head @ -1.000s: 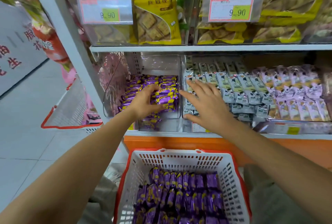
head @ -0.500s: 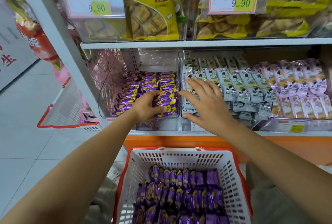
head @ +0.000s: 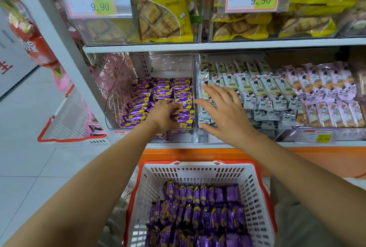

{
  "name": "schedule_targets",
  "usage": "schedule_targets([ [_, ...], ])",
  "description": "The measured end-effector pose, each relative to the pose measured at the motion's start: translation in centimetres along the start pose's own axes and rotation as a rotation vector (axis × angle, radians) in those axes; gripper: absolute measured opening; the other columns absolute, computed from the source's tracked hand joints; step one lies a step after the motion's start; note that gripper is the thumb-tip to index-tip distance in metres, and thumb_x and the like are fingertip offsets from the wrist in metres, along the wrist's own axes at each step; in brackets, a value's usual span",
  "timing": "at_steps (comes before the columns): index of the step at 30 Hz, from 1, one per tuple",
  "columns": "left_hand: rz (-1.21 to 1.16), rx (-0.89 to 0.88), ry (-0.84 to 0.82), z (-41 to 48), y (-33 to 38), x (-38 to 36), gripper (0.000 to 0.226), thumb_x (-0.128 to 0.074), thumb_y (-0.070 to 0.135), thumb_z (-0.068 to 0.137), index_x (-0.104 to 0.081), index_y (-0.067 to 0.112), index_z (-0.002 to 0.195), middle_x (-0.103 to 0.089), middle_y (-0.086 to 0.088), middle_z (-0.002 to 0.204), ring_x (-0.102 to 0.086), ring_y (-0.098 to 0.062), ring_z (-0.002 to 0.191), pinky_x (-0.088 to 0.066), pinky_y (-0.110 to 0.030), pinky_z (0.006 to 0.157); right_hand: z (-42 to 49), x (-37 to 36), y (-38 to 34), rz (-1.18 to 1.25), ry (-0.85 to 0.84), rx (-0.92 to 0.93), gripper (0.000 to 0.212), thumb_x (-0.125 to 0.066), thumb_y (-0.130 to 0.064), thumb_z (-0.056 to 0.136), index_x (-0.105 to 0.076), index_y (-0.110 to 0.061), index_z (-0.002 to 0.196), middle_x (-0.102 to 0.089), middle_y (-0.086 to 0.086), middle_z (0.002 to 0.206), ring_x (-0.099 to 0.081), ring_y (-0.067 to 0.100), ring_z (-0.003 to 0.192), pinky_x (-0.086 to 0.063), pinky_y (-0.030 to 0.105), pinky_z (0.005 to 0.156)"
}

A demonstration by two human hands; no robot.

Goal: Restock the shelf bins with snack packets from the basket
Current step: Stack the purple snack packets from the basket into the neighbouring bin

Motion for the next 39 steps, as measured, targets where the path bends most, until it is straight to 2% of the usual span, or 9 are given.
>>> schedule_targets([
  [6, 0.078, 0.048, 0.002, 0.3, 0.5, -0.1, 0.070, -0.079, 0.038, 0.076, -0.049, 0.027, 0.138, -0.059, -0.003, 0.130, -0.036, -0.032, 0.131, -0.043, -0.039, 0.097, 0.0, -0.1, 0.0, 0.011, 0.003, -0.001, 0.066, -0.074, -0.047, 0.077, -0.053, -0.021, 0.134, -0.036, 0.012, 0.153, -0.030, 0.032, 0.142, -0.018, 0.048, 0.114],
  [9, 0.120, 0.081, 0.009, 0.3, 0.9, -0.1, 0.072, -0.080, 0.038, 0.075, -0.048, 0.028, 0.138, -0.052, -0.007, 0.132, -0.033, -0.032, 0.132, -0.042, -0.041, 0.099, 0.0, -0.1, 0.0, 0.015, 0.005, 0.000, 0.066, -0.074, -0.048, 0.077, -0.053, -0.021, 0.134, -0.036, 0.012, 0.153, -0.030, 0.032, 0.142, -0.018, 0.048, 0.114],
  [16, 0.047, 0.036, 0.054, -0.2, 0.9, 0.2, 0.058, -0.080, 0.041, 0.075, -0.057, 0.022, 0.125, -0.051, -0.009, 0.121, -0.043, -0.028, 0.116, -0.041, -0.036, 0.091, -0.1, -0.1, 0.1, 0.021, 0.009, 0.010, 0.066, -0.072, -0.048, 0.079, -0.052, -0.021, 0.135, -0.034, 0.012, 0.154, -0.029, 0.032, 0.143, -0.017, 0.048, 0.114],
  [23, -0.110, -0.054, 0.434, -3.5, 1.1, 1.5, 0.021, -0.064, 0.024, 0.089, -0.067, 0.016, 0.108, -0.057, -0.009, 0.106, -0.052, -0.029, 0.106, -0.044, -0.036, 0.081, -0.8, 1.0, -0.2, 0.103, 0.039, 0.050, 0.070, -0.067, -0.046, 0.085, -0.043, -0.017, 0.144, -0.029, 0.011, 0.156, -0.022, 0.027, 0.146, -0.009, 0.047, 0.119],
  [26, -0.113, -0.158, 0.618, -6.5, 1.6, 1.5, 0.016, -0.061, 0.016, 0.087, -0.064, 0.015, 0.103, -0.055, -0.004, 0.097, -0.054, -0.025, 0.092, -0.043, -0.034, 0.072, -1.7, 2.4, -1.8, 0.204, 0.136, 0.162, 0.049, -0.059, -0.036, 0.089, -0.057, -0.012, 0.131, -0.049, 0.011, 0.143, -0.045, 0.027, 0.131, -0.030, 0.043, 0.110],
  [29, -0.115, -0.192, 0.663, -9.9, 2.2, -0.1, 0.015, -0.058, 0.015, 0.084, -0.060, 0.016, 0.099, -0.052, -0.001, 0.094, -0.054, -0.020, 0.082, -0.033, -0.028, 0.063, -3.6, 2.9, -3.9, 0.301, 0.166, 0.309, 0.026, -0.054, -0.027, 0.089, -0.070, -0.012, 0.103, -0.068, 0.005, 0.105, -0.064, 0.023, 0.095, -0.049, 0.037, 0.081],
  [32, -0.091, -0.163, 0.602, -12.9, 2.2, -3.6, 0.021, -0.050, 0.025, 0.082, -0.057, 0.015, 0.098, -0.052, -0.002, 0.091, -0.054, -0.023, 0.081, -0.038, -0.034, 0.064, -6.5, 1.4, -5.7, 0.337, 0.000, 0.344, 0.022, -0.050, -0.026, 0.089, -0.070, -0.016, 0.089, -0.068, -0.001, 0.082, -0.064, 0.021, 0.076, -0.050, 0.033, 0.065],
  [36, -0.085, 0.005, 0.331, -15.8, 1.0, -9.8, 0.020, -0.059, 0.021, 0.085, -0.062, 0.017, 0.104, -0.057, -0.005, 0.099, -0.057, -0.027, 0.096, -0.044, -0.036, 0.073, -10.4, -2.7, -6.9, 0.318, -0.522, 0.158, 0.018, -0.052, -0.028, 0.094, -0.067, -0.021, 0.102, -0.069, -0.004, 0.098, -0.063, 0.017, 0.091, -0.046, 0.030, 0.067],
  [39, -0.063, 0.172, 0.055, -17.5, -0.1, -14.3, 0.023, -0.056, 0.022, 0.090, -0.065, 0.017, 0.111, -0.060, -0.006, 0.110, -0.059, -0.028, 0.104, -0.044, -0.033, 0.082, -13.5, -6.3, -7.5, 0.346, -0.758, 0.015, 0.020, -0.052, -0.029, 0.096, -0.063, -0.019, 0.110, -0.069, 0.000, 0.104, -0.062, 0.019, 0.092, -0.050, 0.033, 0.076],
])
Point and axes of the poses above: each hand's wrist, its own z-axis towards the middle knuckle, its own x-axis out of the back of the hand, y = z × x, the point moved 2 cm from there along z, towards the middle knuckle
